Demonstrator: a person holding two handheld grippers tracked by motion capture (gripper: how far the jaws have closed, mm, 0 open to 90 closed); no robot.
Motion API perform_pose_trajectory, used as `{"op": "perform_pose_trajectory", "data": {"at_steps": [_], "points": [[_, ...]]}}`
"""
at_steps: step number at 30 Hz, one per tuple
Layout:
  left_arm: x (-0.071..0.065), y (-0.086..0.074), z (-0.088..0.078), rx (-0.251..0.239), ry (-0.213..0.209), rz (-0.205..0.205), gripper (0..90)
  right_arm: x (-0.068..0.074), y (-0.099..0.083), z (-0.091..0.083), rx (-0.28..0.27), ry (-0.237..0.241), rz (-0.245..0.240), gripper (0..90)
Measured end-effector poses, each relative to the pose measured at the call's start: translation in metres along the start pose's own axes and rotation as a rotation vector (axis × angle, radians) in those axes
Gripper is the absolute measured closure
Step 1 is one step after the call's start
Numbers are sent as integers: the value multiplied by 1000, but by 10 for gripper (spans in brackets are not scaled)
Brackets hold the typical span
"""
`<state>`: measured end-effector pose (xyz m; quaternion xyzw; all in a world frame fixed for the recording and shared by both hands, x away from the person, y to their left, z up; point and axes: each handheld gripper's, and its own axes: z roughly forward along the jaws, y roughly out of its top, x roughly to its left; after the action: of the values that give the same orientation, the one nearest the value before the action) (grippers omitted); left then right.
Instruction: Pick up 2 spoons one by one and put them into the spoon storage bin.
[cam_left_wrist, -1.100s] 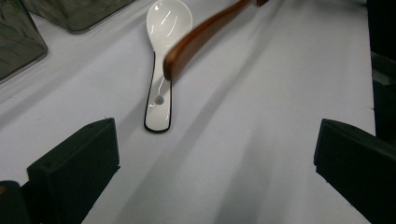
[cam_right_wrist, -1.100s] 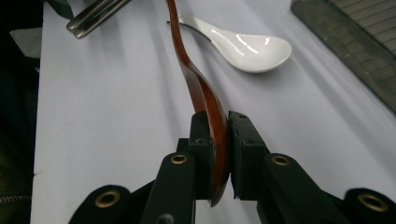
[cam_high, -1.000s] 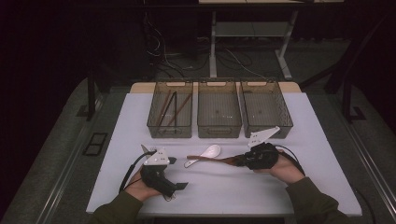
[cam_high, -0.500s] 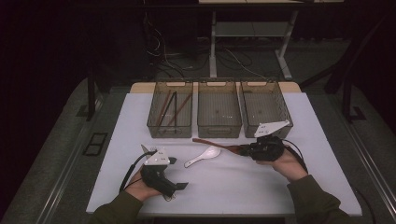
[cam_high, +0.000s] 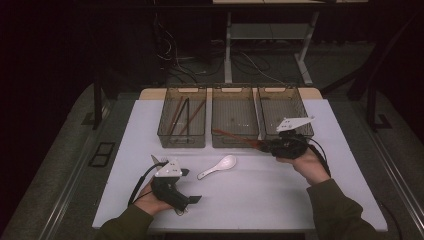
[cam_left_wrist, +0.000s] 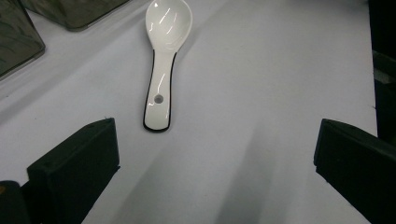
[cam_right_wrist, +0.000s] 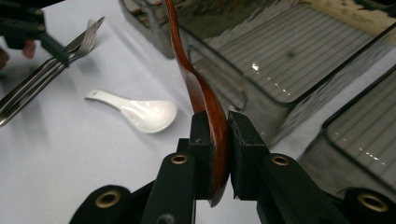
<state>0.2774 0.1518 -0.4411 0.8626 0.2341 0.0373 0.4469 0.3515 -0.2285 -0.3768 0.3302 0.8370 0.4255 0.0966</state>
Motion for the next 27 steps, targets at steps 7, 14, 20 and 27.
{"op": "perform_pose_trajectory", "data": {"at_steps": [7,14,20,27], "points": [[1,0,0,-2,-2,-6,0,-9,13,5,-17,-41,47,802],[1,0,0,-7,-4,-5,0,-18,28,17,-7,-119,69,802],[1,0,0,-6,-6,-5,0,-24,40,27,-9,-156,79,802],[0,0,0,-8,-7,-7,0,-29,45,42,18,-193,80,802]]}}
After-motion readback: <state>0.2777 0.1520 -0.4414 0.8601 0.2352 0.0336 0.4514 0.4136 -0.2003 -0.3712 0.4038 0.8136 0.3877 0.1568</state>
